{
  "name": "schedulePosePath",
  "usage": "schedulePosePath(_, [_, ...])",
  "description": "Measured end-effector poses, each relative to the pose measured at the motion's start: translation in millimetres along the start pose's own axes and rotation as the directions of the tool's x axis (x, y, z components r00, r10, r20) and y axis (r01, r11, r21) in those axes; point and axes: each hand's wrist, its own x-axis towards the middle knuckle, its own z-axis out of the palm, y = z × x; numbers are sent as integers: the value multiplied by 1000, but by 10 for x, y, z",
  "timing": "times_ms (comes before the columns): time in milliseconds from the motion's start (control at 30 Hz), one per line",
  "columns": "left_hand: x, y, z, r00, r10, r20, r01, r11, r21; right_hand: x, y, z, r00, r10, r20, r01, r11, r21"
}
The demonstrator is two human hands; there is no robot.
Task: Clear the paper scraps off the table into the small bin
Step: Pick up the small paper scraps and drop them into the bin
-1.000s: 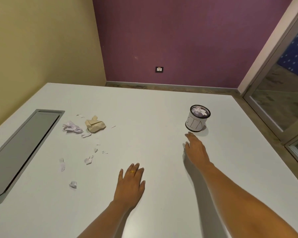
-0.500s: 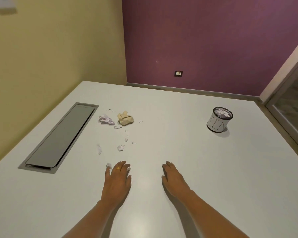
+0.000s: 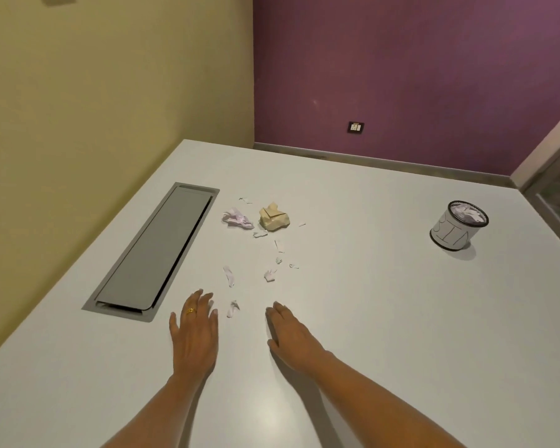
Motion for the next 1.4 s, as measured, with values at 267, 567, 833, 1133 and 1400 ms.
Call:
schedulePosePath(267, [210,-299,77,985,-28,168,4,990,138,423,-349,-37,999,-36,11,36,997,-64])
schedulePosePath(567, [205,-281,88,995,-5,101,-19,973,230,976,-615,-123,998,-63,20,64,996,-58])
schedulePosePath(833, [196,-244,32,990,-3,142,-34,967,252,1112,-728,-127,998,-31,52,40,981,-190])
schedulePosePath(1133, [194,-279,106,991,-17,136,-16,970,242,710,-675,-15,992,-126,-21,117,962,-246])
schedulePosePath(1400, [184,-292,106,989,-4,150,-32,971,237,342,-397,-78,999,-34,-24,30,986,-162])
